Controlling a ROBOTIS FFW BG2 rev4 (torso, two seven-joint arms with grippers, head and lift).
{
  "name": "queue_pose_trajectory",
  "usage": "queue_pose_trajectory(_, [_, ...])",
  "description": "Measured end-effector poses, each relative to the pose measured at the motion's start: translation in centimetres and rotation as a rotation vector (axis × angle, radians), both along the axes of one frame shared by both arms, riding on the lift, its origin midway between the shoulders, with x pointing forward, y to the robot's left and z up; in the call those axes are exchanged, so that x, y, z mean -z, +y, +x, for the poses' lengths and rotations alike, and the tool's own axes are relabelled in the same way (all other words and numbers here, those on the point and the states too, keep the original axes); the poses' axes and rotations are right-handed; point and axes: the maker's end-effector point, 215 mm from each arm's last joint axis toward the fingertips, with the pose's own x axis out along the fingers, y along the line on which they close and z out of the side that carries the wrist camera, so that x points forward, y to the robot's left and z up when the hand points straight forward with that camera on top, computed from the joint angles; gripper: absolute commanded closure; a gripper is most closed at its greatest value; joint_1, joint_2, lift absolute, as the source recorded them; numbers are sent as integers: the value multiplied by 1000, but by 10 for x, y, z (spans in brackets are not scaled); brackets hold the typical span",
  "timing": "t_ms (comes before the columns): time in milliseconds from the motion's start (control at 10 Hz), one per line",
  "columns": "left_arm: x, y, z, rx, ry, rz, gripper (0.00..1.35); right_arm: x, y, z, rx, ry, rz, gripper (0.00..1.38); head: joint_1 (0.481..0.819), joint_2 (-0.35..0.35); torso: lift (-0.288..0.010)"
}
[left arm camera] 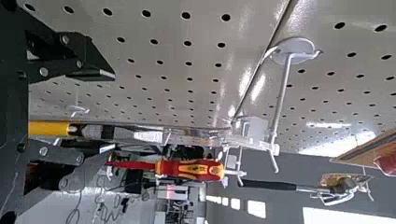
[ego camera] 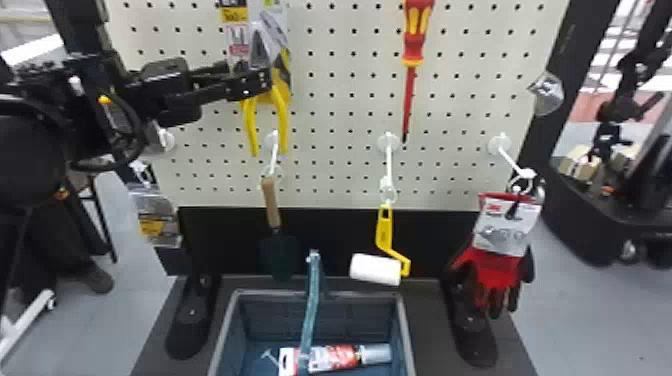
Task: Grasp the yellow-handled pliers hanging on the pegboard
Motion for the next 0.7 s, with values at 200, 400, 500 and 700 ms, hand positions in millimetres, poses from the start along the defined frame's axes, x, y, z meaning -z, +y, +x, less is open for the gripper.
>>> queue_pose_trajectory(200, [3,-6,-2,20,4,31,1216,-1,-1,1,-1,-2,-2,257,549,0,-100])
queue_pose_trajectory(400, [-1,-12,-4,36,-6,41,1216,-1,0,2,-3,-4,-2,257,549,0,-100])
queue_pose_trajectory(500, [-2,-14,-5,41,-7,41,1216,-1,0,2,-3,-4,-3,259,549,0,-100])
queue_pose_trajectory(700, [0,-16,-7,50,0,32,1216,0,0,1,-4,-1,-3,259,549,0,-100])
